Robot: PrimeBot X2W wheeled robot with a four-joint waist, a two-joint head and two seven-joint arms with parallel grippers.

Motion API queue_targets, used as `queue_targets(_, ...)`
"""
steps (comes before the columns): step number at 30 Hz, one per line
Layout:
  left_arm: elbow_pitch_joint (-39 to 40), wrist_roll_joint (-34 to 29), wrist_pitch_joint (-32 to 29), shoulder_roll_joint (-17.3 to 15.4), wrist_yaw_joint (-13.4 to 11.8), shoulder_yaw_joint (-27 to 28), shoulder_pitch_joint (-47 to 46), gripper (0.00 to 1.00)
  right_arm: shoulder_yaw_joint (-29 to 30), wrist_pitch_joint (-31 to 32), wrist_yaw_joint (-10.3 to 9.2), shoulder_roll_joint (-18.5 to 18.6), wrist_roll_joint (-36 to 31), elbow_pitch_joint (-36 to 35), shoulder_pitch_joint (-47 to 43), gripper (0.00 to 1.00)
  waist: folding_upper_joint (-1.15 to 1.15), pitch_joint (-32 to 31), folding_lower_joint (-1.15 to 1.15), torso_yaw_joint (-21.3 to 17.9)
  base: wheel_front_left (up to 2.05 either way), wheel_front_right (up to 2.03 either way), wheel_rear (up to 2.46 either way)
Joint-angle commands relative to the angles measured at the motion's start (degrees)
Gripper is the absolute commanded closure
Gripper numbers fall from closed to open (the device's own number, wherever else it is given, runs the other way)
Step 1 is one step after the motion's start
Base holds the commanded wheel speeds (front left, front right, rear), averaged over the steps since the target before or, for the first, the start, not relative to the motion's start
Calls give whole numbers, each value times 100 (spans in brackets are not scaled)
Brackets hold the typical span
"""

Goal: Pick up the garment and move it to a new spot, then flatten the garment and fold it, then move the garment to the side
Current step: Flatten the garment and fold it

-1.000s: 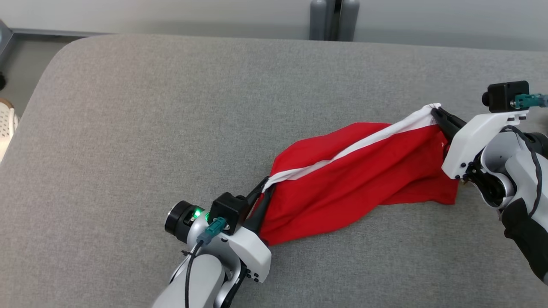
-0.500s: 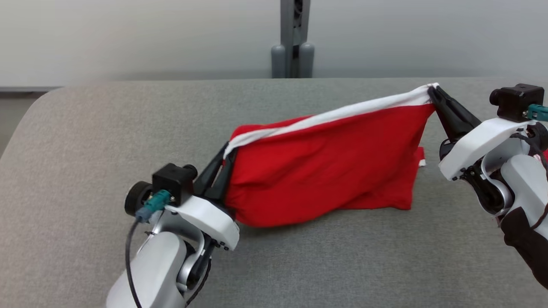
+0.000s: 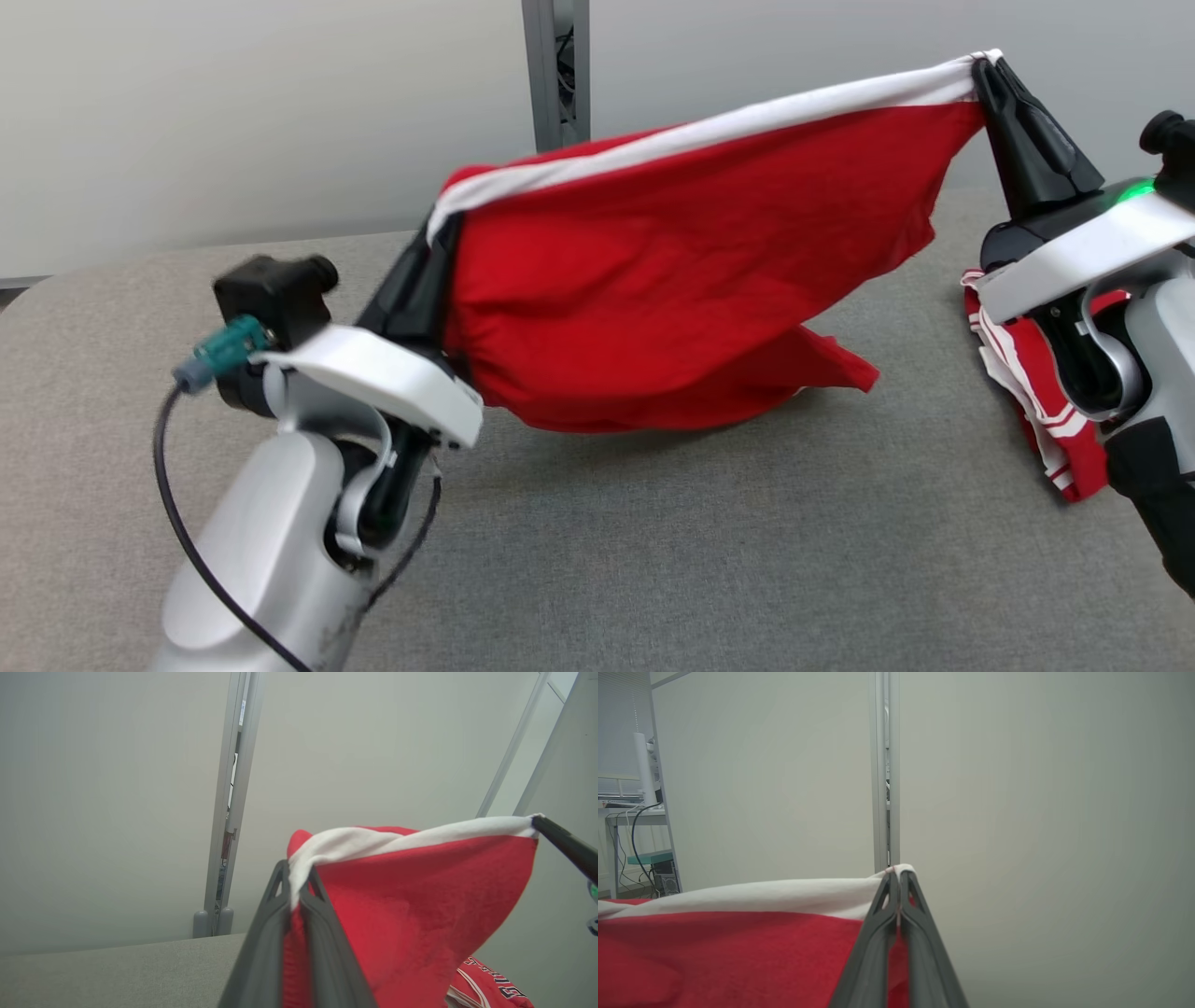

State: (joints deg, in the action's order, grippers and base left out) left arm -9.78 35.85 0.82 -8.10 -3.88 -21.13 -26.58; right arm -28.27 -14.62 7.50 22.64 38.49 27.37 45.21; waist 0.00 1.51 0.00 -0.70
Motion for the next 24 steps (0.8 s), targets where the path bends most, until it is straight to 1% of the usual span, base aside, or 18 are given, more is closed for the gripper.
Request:
queue_targets(1, 74, 4, -81, -92, -107, 103, -199, 100, 143, 102, 0, -69, -167, -124, -96, 100, 0, 56, 0, -49, 0, 0, 0)
queue_targets(4, 122, -90, -255, -189, -231, 148, -464, 100, 393, 260, 0, -185, -444, -349, -77, 100, 0, 203, 0, -75, 0, 0, 0)
queue_targets(8, 6, -196, -543, -309, -332, 181, -1019, 100, 714, 507, 0, -361, -719, -561, 158, 100, 0, 522, 0, -79, 0, 0, 0)
queue_targets(11, -202, -323, -800, -378, -287, 109, -1625, 100, 813, 737, 0, -444, -864, -619, 546, 100, 0, 909, 0, -75, 0, 0, 0)
queue_targets(15, -647, -502, -1003, -403, -183, 28, -2646, 100, 664, 922, 0, -491, -1031, -472, 1433, 100, 0, 1504, 0, -85, 0, 0, 0)
queue_targets(16, -778, -590, -988, -423, -169, 7, -2917, 100, 613, 918, 0, -526, -1052, -402, 1690, 100, 0, 1645, 0, -100, 0, 0, 0)
queue_targets(17, -778, -590, -988, -423, -169, 7, -2917, 100, 613, 918, 0, -526, -1052, -402, 1690, 100, 0, 1645, 0, -100, 0, 0, 0)
queue_targets(20, -1254, -810, -788, -372, -120, -33, -3749, 100, 508, 722, 0, -634, -1111, -5, 2505, 100, 0, 2010, 0, -157, 0, 0, 0)
queue_targets(22, -1587, -916, -497, -258, -96, -26, -4245, 100, 504, 440, 0, -733, -1183, 374, 2985, 100, 0, 2186, 0, -193, 0, 0, 0)
queue_targets(24, -1909, -978, -127, -167, -134, 49, -4674, 100, 516, 204, 0, -849, -1282, 717, 3398, 100, 0, 2348, 0, -215, 0, 0, 0)
